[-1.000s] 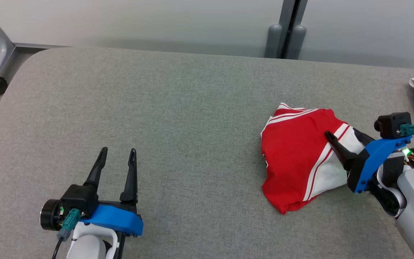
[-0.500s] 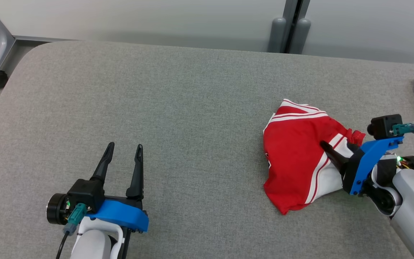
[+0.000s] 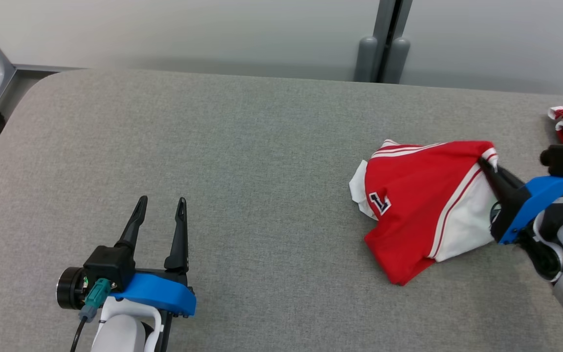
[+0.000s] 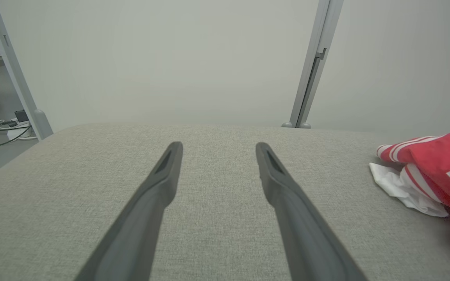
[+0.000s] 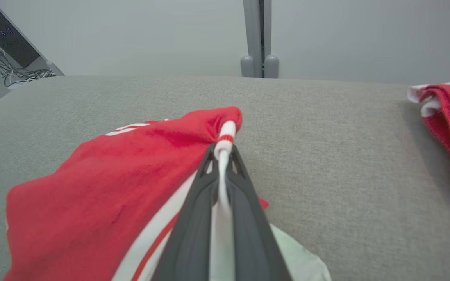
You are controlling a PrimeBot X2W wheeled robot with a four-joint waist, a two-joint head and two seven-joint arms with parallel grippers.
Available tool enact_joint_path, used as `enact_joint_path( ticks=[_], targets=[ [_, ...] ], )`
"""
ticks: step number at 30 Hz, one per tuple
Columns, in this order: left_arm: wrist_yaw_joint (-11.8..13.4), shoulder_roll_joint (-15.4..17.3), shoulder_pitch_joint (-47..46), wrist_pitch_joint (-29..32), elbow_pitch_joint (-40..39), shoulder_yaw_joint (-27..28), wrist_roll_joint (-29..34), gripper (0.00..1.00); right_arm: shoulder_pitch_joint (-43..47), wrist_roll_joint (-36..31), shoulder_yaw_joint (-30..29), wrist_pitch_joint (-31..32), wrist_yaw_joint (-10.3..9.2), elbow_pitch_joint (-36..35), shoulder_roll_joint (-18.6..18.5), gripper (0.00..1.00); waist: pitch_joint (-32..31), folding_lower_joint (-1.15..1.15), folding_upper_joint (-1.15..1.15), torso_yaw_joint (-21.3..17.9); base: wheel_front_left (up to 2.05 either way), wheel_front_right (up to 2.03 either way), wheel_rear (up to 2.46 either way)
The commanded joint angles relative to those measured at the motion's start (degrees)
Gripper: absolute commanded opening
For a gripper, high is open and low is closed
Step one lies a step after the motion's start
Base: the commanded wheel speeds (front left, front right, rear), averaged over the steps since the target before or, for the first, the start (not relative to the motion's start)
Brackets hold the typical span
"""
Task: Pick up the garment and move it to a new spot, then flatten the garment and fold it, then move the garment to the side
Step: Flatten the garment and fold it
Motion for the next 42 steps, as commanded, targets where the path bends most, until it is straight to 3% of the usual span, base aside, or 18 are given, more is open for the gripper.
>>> enact_joint_path(
  ticks=[1,7,13,18,25,33,37,42],
  targets=[
    [-0.44,0.2,0.6,-0.25,-0.26,0.37,-0.09,1.0,-1.15,-0.24,-0.15,-1.68,0.01,0.36,-1.07,0.0,-0.56,0.0,0.0,-0.6,0.0,0.0,0.0],
    [-0.44,0.21,1.05,-0.25,-0.59,0.51,0.02,1.0,-2.58,-1.68,-0.35,-6.99,0.01,0.59,-2.91,0.0,-1.81,0.0,0.0,-1.84,0.0,0.0,0.0],
    [-0.44,0.1,1.74,-0.25,-0.56,0.59,-0.08,1.0,-2.09,-3.38,0.67,-8.91,0.02,-2.51,-0.92,0.0,-3.06,0.0,0.0,-2.29,0.0,0.0,0.0],
    [-0.28,0.05,2.34,-0.26,-1.01,0.93,-0.37,1.0,-0.33,-5.35,2.32,-9.45,0.02,-6.62,3.52,0.0,-3.92,0.0,0.0,-1.74,0.0,0.0,0.0],
    [-0.28,-0.01,2.93,-0.25,-1.51,1.65,-0.18,1.0,1.69,-8.31,4.51,-8.76,0.02,-10.02,12.51,0.0,-4.07,0.0,0.0,0.25,0.0,0.0,0.0],
    [-0.28,-0.24,2.07,-0.25,-1.47,1.31,-0.46,1.0,3.57,-13.89,7.87,-9.29,0.02,-5.75,23.35,0.0,-2.87,0.0,0.0,2.91,0.0,0.0,0.0],
    [-0.28,-0.34,1.58,-0.25,-1.18,0.9,-0.68,1.0,4.71,-15.19,10.28,-9.87,0.02,-3.06,25.27,0.0,-2.34,0.0,0.0,3.81,0.0,0.0,0.0],
    [-0.28,-0.37,0.81,-0.25,-0.78,0.7,-0.89,1.0,6.99,-11.36,15.49,-10.2,0.02,-5.88,25.35,0.0,-2.08,0.0,0.0,4.51,0.0,0.0,0.0]
  ],
)
